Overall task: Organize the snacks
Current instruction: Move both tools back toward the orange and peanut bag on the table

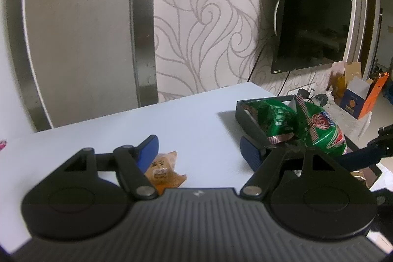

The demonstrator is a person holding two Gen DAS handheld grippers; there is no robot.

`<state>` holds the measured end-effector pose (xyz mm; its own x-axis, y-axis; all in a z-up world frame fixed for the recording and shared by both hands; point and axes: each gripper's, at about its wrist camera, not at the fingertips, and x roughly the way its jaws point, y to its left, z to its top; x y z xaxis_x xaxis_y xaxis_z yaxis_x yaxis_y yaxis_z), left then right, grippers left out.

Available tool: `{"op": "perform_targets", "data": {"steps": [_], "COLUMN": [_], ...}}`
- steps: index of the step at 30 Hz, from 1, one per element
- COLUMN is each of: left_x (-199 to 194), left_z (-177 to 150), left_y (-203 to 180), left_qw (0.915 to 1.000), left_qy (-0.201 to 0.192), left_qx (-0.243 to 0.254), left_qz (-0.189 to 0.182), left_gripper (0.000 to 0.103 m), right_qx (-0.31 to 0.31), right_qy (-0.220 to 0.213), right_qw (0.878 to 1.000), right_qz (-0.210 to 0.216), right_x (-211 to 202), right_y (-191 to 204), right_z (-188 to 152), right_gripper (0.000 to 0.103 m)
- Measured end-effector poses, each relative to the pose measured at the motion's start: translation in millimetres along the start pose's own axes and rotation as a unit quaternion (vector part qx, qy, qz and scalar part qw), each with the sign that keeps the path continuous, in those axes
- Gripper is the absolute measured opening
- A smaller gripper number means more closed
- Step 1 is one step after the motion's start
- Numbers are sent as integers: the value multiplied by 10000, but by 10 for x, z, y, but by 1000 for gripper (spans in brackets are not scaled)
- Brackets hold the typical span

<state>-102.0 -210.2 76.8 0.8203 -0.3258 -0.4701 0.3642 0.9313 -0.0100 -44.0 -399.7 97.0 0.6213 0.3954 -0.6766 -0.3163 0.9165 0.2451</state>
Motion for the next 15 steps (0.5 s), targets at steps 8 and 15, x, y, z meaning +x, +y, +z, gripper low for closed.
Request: {"op": "perform_targets", "data": {"steps": [8,15], "left_x": [59,221], "left_z": [-284,-443], "left_y": [255,361], "left_qw": [9990,9980], "left_qy": [290,529], "left_qx": [-9,-94], "left_qz": [340,335], "left_gripper": [75,74], "right_qx": [-109,-132], "right_qy": [73,179], "right_qw": [9999,9997], "right_qz": [7,-29], "right_x": [108,259], "right_y": [-16,-60], "right_z": [75,128], "right_gripper": [73,73]}}
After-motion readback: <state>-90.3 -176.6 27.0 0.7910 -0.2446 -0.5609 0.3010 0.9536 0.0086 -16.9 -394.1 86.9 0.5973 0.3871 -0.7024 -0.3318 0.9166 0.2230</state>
